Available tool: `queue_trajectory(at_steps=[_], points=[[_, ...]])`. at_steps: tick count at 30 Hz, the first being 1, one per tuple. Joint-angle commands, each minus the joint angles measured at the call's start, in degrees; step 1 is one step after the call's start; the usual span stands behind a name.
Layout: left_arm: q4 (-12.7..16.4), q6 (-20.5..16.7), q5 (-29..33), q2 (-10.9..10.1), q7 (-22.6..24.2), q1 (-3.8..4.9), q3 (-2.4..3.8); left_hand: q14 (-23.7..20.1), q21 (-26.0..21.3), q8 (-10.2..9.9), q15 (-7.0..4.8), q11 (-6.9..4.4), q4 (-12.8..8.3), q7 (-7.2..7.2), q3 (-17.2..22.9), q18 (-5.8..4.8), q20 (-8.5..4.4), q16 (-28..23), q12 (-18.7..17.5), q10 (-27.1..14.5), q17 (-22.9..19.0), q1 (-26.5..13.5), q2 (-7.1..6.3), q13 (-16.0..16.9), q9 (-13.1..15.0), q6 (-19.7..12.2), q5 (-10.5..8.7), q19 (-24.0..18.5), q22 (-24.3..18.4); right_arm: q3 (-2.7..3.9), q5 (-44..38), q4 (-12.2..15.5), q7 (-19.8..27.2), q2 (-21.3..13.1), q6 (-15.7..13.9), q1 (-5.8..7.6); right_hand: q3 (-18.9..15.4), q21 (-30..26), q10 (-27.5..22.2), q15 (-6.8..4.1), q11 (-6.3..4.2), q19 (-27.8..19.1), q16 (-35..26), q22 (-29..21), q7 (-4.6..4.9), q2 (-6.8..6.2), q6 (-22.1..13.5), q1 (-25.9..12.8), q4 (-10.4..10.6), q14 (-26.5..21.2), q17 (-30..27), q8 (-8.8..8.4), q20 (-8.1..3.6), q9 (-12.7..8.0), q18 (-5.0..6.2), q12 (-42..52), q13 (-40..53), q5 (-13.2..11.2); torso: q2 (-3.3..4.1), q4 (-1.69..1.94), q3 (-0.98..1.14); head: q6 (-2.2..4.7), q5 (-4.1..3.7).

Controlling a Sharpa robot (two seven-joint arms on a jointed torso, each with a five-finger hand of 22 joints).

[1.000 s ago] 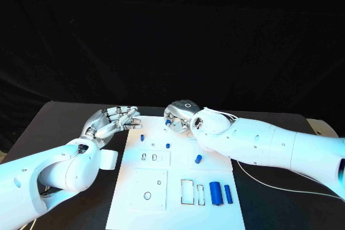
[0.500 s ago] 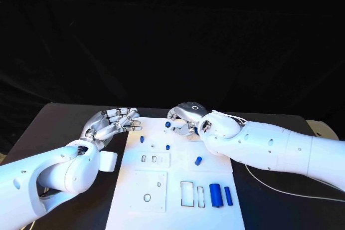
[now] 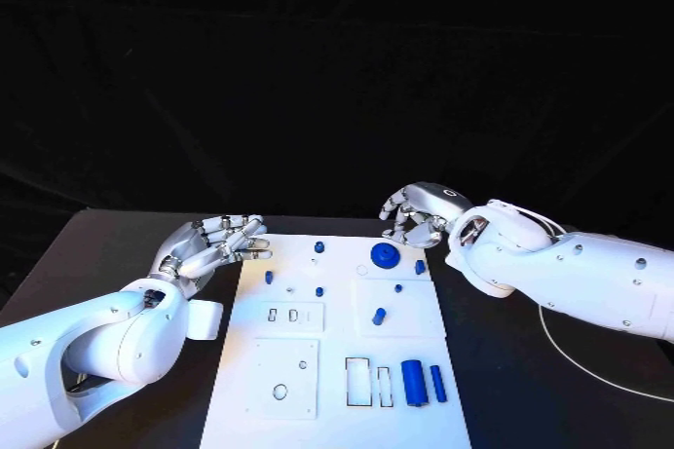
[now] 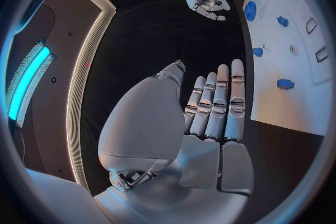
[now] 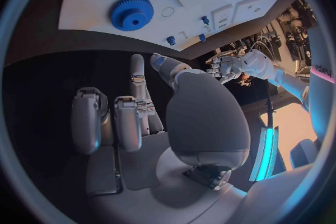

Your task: Assemble the parts on the task board

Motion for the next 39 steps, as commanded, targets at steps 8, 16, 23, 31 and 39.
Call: queue_trajectory(at_steps=[8, 16, 23, 31, 39], points=[[0.02, 1.48, -0.24, 0.33, 0.14, 0.07, 0.05, -0.3, 0.24, -0.12, -0.05, 0.14, 0.09, 1.7, 0.3, 0.73, -0.05, -0.22, -0.28, -0.35, 0.08, -0.37, -0.35, -0.04, -0.08, -0.27, -0.23, 0.4, -0.05, -0.15, 9.04, 0.79, -1.11, -3.33, 8.61, -0.52, -8.89, 2.38, 3.17, 0.37, 0.48, 2.06, 2.82, 4.66, 0.16, 0.23, -5.39, 0.75, 3.85, 4.67, 7.64, 4.76, 0.19, 3.41, -1.38, 60.38, 61.77, 1.15, 0.01, -0.36, 0.06, -0.36, -0.18], [-0.2, 1.63, -0.23, 0.51, 0.09, 0.07, 0.04, -0.3, 0.24, -0.12, -0.05, 0.14, 0.09, 1.7, 0.3, 0.73, -0.05, -0.22, -0.28, -0.35, 0.08, -0.37, -0.35, -0.04, -0.08, -0.27, -0.23, 0.4, -0.05, -0.31, 6.27, -0.84, -1.93, -0.94, 7.59, -1.55, -11.32, 4.63, 6.84, 0.95, 1.11, 4.12, 3.17, 8.01, 0.7, 0.73, -7.11, 1.93, 5.21, 4.78, 8.44, 6.17, 0.71, 3.93, -2.13, 68.02, 69.63, 1.12, 0.0, -0.05, 0.02, -0.67, -0.13], [-0.38, 1.73, -0.23, 0.58, 0.05, 0.06, 0.04, -0.3, 0.24, -0.12, -0.05, 0.14, 0.09, 1.7, 0.3, 0.73, -0.05, -0.22, -0.28, -0.35, 0.08, -0.37, -0.35, -0.04, -0.08, -0.27, -0.23, 0.4, -0.05, -0.51, 4.54, -2.91, -2.52, 1.66, 7.01, -2.12, -11.78, 5.08, 7.48, 1.07, 1.24, 4.5, 3.31, 8.65, 0.83, 0.93, -7.53, 2.32, 5.45, 4.86, 8.86, 6.37, 0.83, 3.97, -2.28, 69.07, 70.71, 1.14, 0.02, -0.02, -0.06, -0.87, -0.05], [-0.53, 1.84, -0.23, 0.64, -0.02, 0.06, 0.04, -0.3, 0.24, -0.12, -0.05, 0.14, 0.09, 1.7, 0.3, 0.73, -0.05, -0.22, -0.28, -0.35, 0.08, -0.37, -0.35, -0.04, -0.08, -0.27, -0.23, 0.4, -0.05, -0.62, 3.26, -4.75, -2.87, 3.37, 6.7, -2.49, -11.82, 5.31, 7.51, 1.15, 1.32, 4.7, 3.41, 8.99, 0.91, 1.19, -7.78, 2.76, 5.48, 4.92, 9.16, 6.47, 0.89, 3.97, -2.35, 69.24, 70.88, 1.14, 0.03, -0.16, -0.02, -1.04, 0.04], [-0.64, 1.91, -0.23, 0.65, -0.13, 0.06, 0.04, -0.3, 0.24, -0.12, -0.05, 0.14, 0.09, 1.7, 0.3, 0.73, -0.05, -0.22, -0.28, -0.35, 0.08, -0.37, -0.35, -0.04, -0.08, -0.27, -0.23, 0.4, -0.05, -0.65, 2.46, -5.12, -2.9, 3.62, 7.11, -2.61, -11.76, 5.42, 7.53, 1.18, 1.35, 4.79, 3.42, 9.15, 0.94, 1.32, -7.86, 3.0, 5.44, 4.92, 9.16, 6.53, 0.93, 3.98, -2.39, 69.31, 70.96, 1.17, 0.03, -0.17, 0.02, -1.16, 0.13]])
